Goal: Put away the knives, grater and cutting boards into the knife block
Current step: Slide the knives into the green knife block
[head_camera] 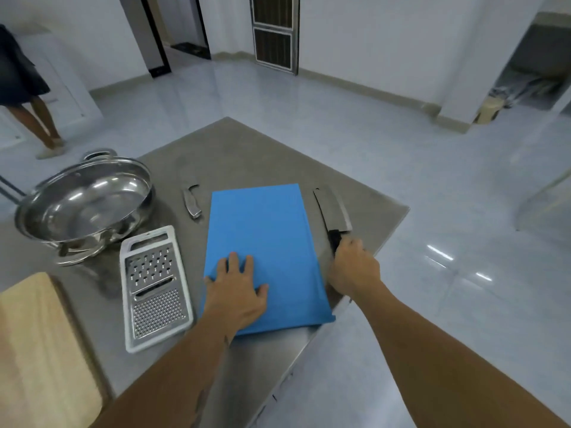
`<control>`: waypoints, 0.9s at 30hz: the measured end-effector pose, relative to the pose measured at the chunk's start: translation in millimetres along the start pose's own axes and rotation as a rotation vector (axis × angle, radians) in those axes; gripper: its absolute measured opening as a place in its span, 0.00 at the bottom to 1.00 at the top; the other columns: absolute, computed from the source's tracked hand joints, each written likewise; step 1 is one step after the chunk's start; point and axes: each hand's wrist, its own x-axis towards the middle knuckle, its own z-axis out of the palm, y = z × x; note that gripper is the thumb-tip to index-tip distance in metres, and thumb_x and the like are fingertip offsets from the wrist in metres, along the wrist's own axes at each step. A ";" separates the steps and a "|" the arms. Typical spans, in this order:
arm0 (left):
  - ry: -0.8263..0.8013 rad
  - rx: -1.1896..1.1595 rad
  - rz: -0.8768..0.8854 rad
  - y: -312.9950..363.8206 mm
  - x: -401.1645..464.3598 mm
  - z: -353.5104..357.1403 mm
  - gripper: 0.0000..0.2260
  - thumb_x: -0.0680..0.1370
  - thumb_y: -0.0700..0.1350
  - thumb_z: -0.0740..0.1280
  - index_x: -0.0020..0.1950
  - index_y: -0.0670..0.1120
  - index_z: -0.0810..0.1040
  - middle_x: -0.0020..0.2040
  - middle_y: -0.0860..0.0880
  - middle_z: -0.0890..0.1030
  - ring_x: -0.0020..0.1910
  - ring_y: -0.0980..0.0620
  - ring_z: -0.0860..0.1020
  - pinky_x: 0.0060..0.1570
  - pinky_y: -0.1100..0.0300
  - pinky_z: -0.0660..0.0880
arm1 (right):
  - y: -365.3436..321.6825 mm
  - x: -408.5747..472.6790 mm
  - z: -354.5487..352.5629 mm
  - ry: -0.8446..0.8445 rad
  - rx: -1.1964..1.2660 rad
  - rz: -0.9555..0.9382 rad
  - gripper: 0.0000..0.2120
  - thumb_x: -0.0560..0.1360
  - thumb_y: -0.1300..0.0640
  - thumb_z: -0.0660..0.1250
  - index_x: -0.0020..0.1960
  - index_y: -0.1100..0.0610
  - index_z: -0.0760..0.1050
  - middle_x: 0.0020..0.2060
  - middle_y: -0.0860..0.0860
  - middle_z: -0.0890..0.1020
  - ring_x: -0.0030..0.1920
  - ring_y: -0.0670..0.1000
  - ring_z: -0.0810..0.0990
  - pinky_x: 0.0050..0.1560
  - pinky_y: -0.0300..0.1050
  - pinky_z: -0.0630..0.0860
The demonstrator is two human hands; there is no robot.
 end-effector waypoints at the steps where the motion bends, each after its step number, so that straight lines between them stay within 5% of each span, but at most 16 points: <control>1: -0.005 0.007 0.000 -1.3 0.4 0.2 0.33 0.77 0.62 0.54 0.78 0.49 0.53 0.79 0.43 0.52 0.76 0.42 0.53 0.69 0.38 0.61 | -1.7 0.3 0.7 -0.010 0.005 0.021 0.23 0.76 0.57 0.62 0.68 0.64 0.63 0.61 0.59 0.72 0.58 0.60 0.78 0.50 0.50 0.74; 7: -0.017 0.006 -0.003 -1.2 2.6 -0.1 0.33 0.77 0.62 0.54 0.79 0.50 0.51 0.79 0.44 0.51 0.77 0.42 0.52 0.69 0.38 0.61 | -4.7 -1.0 -2.6 -0.063 0.164 0.140 0.22 0.74 0.55 0.65 0.64 0.60 0.64 0.59 0.58 0.76 0.58 0.60 0.78 0.55 0.53 0.75; 12: -0.058 -0.019 0.008 -2.7 5.1 -6.2 0.33 0.76 0.62 0.56 0.78 0.50 0.54 0.78 0.44 0.54 0.76 0.41 0.56 0.70 0.41 0.63 | 0.8 -22.4 -5.0 0.010 0.338 0.162 0.16 0.76 0.56 0.61 0.62 0.57 0.64 0.52 0.56 0.79 0.53 0.61 0.80 0.48 0.52 0.73; 18: -0.065 -0.235 0.005 -28.5 -11.1 -39.7 0.27 0.77 0.49 0.61 0.76 0.47 0.64 0.76 0.46 0.65 0.74 0.45 0.65 0.72 0.56 0.61 | -21.4 -58.2 -12.0 0.202 0.486 -0.044 0.07 0.80 0.54 0.58 0.56 0.54 0.63 0.34 0.50 0.74 0.36 0.56 0.77 0.34 0.49 0.71; 23: 0.070 -0.392 -0.111 -87.0 -77.0 -65.6 0.22 0.75 0.45 0.64 0.70 0.49 0.72 0.70 0.47 0.73 0.65 0.46 0.75 0.63 0.59 0.69 | -77.6 -97.8 -28.3 0.116 0.674 -0.320 0.07 0.79 0.52 0.60 0.55 0.50 0.64 0.34 0.53 0.76 0.33 0.55 0.77 0.33 0.54 0.75; 27: 0.203 -0.443 -0.212 -163.0 -143.7 -88.1 0.19 0.74 0.46 0.63 0.64 0.50 0.77 0.62 0.46 0.79 0.61 0.45 0.76 0.59 0.56 0.72 | -143.6 -141.4 -24.6 0.033 0.791 -0.441 0.05 0.78 0.57 0.63 0.51 0.51 0.67 0.32 0.48 0.74 0.32 0.50 0.73 0.33 0.46 0.67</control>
